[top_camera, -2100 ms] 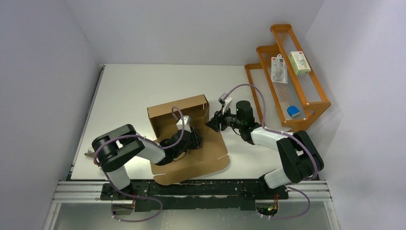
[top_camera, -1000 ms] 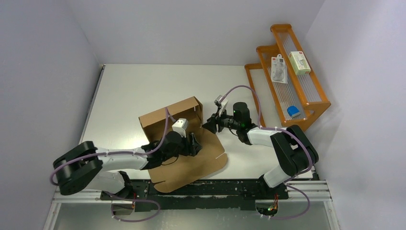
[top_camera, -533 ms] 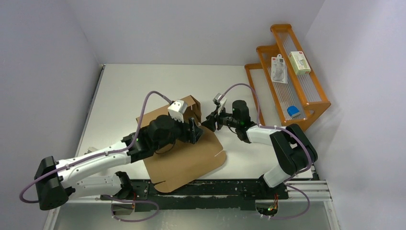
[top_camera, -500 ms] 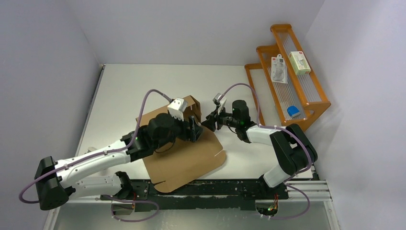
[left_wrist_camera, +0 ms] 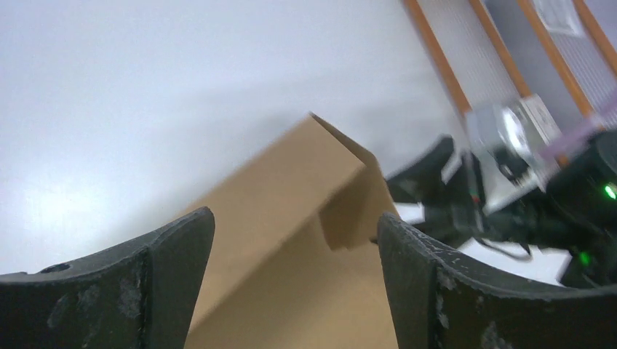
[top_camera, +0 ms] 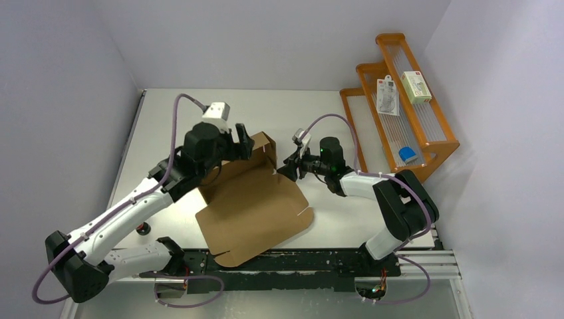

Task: Fold the paper box

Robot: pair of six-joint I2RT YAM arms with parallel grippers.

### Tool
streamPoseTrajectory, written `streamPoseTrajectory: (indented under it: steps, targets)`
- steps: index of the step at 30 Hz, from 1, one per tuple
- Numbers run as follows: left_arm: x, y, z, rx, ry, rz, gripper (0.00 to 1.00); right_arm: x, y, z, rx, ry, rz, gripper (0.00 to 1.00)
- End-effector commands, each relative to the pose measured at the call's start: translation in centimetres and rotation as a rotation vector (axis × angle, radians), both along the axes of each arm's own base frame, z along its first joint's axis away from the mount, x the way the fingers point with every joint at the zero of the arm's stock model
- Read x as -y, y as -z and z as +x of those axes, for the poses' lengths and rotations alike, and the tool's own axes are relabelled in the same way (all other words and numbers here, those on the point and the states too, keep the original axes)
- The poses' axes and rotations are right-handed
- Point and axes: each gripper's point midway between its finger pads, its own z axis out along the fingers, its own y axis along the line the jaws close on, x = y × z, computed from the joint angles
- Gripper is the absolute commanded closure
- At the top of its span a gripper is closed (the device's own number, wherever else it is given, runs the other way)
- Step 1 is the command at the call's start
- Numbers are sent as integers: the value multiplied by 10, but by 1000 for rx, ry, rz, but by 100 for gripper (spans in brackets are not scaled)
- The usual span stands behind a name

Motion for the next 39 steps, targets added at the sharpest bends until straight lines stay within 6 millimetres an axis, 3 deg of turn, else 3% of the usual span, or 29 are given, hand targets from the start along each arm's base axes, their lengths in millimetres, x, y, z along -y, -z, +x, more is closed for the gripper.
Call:
streamPoseTrajectory:
  steps: [1, 6, 12, 22, 35, 39]
  targets:
    - [-18, -1, 29, -3, -25, 35, 12, -7, -5, 1, 33, -32, 3, 48]
    - [-10, 17, 53, -63, 43, -8, 12, -11, -9, 1, 47, -43, 11, 48]
    - [3, 26, 66, -88, 115, -30, 13, -17, -13, 5, 75, -43, 17, 47]
    - [27, 54, 64, -146, 236, -63, 19, -24, -19, 19, 133, -15, 36, 46]
    - [42, 74, 58, -211, 314, -87, 30, -37, -23, 27, 179, -15, 60, 47]
    - [39, 84, 61, -237, 292, -56, 30, -40, -27, 29, 193, -5, 72, 48]
